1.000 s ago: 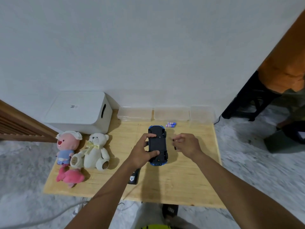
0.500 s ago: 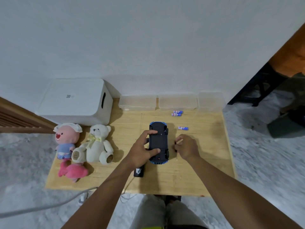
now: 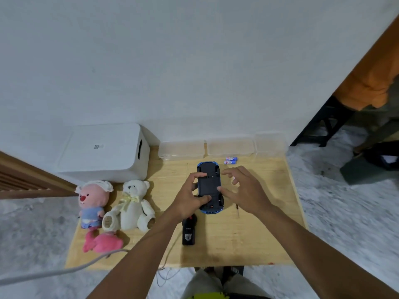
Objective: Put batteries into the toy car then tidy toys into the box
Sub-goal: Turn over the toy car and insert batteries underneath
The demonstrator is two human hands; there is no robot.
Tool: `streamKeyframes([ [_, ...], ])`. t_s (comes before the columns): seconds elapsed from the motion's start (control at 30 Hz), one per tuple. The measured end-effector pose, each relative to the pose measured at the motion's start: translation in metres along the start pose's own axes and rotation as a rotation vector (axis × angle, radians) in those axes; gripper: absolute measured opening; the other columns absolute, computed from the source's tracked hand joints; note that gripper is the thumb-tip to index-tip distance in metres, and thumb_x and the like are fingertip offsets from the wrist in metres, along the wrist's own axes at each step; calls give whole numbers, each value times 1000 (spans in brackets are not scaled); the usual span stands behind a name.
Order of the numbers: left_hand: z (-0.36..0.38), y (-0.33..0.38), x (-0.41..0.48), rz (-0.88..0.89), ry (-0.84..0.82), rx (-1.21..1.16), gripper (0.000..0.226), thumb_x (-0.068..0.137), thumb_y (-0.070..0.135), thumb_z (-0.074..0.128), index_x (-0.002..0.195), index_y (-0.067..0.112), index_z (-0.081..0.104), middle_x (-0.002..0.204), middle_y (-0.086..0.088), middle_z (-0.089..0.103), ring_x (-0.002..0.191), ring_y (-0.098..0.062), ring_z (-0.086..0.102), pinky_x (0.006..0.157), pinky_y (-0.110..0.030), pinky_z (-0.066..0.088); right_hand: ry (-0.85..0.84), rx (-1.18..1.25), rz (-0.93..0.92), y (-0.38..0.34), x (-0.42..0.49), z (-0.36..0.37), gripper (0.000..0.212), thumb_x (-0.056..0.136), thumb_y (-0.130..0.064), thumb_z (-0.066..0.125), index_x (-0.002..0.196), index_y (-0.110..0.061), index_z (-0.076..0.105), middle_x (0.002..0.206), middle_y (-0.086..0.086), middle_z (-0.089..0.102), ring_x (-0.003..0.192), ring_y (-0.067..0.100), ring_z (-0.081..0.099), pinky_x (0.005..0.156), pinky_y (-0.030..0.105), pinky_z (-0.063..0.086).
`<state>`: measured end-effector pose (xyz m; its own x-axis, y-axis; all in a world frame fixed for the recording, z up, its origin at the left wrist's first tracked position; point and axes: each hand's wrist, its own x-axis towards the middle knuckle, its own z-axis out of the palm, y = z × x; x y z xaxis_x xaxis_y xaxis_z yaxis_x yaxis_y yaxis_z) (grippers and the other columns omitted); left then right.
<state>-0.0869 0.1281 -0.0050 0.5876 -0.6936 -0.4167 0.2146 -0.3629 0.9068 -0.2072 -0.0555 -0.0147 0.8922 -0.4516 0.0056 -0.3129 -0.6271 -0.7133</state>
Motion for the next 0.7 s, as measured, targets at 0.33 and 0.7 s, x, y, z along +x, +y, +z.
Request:
streamKeyframes([
  [0.33,-1,14,6,47,-57,41,59,90,-7,71,134,26,49,134,-17,59,119,-38,63,82,-42,64,-62,48,53,-10,7,2,47,79,-40,83,122,-40,65,113,-25,46,89,-3,51,72,6,38],
  [0.7,-9,15,7,47,-51,73,66,89,-6,73,140,28,49,135,-10,60,123,-38,61,86,-43,63,-81,71,37,-17,19,8,50,71,-28,89,112,-34,61,94,-18,62,84,2,57,80,28,53],
])
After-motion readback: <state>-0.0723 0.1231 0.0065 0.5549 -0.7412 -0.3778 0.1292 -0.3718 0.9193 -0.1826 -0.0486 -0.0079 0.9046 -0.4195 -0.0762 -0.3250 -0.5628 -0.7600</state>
